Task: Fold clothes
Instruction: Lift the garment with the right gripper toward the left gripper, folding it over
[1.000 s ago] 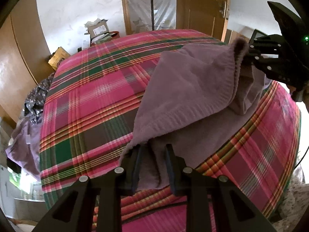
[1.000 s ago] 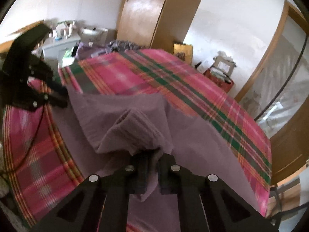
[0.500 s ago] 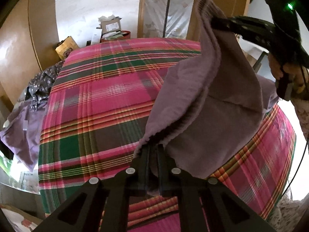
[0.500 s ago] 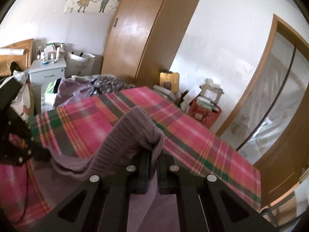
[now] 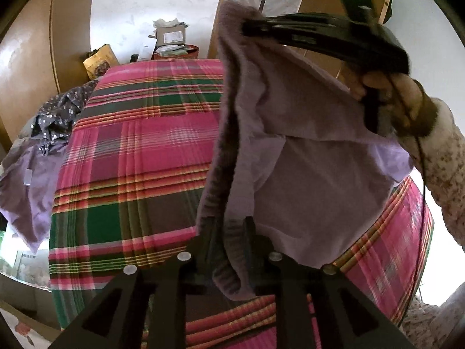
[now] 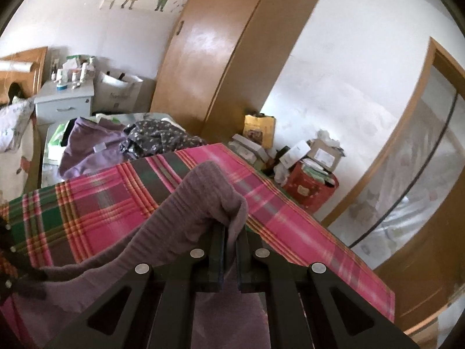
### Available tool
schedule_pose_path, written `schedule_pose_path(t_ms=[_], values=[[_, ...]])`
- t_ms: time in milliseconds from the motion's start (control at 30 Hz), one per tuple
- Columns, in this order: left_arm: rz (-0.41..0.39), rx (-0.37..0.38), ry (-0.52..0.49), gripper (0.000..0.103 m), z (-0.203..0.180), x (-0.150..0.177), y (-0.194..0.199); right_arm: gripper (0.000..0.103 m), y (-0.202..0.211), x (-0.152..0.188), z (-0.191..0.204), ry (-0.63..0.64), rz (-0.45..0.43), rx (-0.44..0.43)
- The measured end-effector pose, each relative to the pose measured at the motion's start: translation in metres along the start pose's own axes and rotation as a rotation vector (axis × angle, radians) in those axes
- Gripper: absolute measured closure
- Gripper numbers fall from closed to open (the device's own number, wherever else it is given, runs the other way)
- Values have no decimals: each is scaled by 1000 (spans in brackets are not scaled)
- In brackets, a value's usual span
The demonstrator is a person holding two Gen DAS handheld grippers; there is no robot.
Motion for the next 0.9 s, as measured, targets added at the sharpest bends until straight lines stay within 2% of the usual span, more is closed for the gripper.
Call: schedule_pose_path(t_ms=[600,833,900], values=[[62,78,165,81,29,-1,-10,97,-101,-31,41,45,51,-81],[71,105,201,80,31,1,-6,97,-135,-32,64,89,123,-107],[76,108,207,77,31,3,-6,97,-138,-28,69,100,133,-112]])
Point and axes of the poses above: each gripper's, at about its wrist camera, not at the fingertips, and y roughly against the way its jaws point, z to its left, x to its underside, the point moved 6 cm from there along -y, roughly the way its jaws point, and after that the axes turned 10 degrees about y, right-handed, at the moved point
